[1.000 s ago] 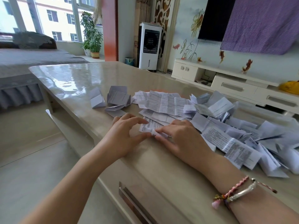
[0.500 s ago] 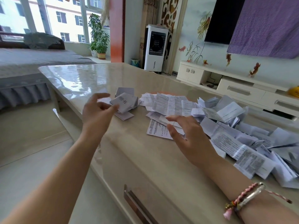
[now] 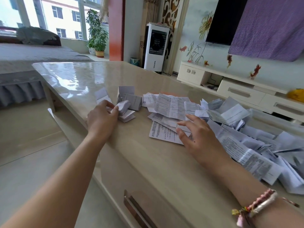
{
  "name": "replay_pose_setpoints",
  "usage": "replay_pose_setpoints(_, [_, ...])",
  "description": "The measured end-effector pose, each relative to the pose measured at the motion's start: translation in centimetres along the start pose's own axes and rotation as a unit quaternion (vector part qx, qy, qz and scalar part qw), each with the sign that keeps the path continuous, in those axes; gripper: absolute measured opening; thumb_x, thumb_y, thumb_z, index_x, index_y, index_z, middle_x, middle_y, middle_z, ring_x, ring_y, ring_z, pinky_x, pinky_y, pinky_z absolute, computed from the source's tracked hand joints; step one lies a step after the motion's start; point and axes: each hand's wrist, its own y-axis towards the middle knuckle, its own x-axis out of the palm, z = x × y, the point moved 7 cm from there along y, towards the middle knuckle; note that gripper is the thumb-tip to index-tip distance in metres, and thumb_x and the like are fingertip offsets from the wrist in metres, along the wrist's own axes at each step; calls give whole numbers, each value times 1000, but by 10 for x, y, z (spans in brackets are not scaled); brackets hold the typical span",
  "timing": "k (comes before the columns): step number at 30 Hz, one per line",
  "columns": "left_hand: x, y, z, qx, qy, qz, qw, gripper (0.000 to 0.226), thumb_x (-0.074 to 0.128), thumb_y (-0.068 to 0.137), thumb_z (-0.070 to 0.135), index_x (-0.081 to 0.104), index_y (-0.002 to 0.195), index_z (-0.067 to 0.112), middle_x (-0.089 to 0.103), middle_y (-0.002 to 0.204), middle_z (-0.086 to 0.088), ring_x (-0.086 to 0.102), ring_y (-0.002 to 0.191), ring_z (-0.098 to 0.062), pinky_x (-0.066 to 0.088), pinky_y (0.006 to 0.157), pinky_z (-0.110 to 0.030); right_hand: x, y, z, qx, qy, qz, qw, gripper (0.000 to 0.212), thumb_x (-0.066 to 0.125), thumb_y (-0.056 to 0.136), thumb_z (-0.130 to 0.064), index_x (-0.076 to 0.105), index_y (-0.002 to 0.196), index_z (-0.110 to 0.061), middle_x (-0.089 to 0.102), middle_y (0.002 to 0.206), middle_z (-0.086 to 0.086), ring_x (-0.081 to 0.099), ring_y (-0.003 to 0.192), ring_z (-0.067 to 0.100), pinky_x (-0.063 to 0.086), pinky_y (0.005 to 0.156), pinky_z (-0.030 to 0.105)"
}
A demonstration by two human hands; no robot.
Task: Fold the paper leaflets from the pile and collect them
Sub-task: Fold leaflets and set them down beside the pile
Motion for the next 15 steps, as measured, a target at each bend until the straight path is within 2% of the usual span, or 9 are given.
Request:
replay_pose_setpoints(4, [-7, -3, 1, 11, -24, 29, 999, 27, 48, 96, 37, 64, 107, 18, 57, 111, -16, 52, 107, -39, 42, 97, -46, -4, -3, -2, 20, 0, -23, 1000, 44, 42, 97, -45, 55, 132, -21, 31, 154, 0, 18, 144, 13, 18, 113, 30])
replay_pose_setpoints(8, [-11, -10, 8, 28, -1, 39, 999, 36, 42, 99, 41, 60, 122, 21, 43, 125, -14, 35, 119, -37, 34, 105, -44, -3, 1, -9, 27, -10, -35, 999, 44, 42, 98, -45, 53, 133, -22, 29, 155, 1, 18, 144, 16, 22, 116, 35])
replay_pose_setpoints(15, [-20, -11, 4, 34, 1, 33, 999, 43, 43, 97, 44, 51, 132, 20, 39, 131, -13, 30, 123, -36, 34, 103, -47, 16, 15, -12, 20, -50, -74, 996, 50, 35, 99, -47, 45, 142, -23, 22, 158, 4, 12, 146, 18, 12, 116, 34])
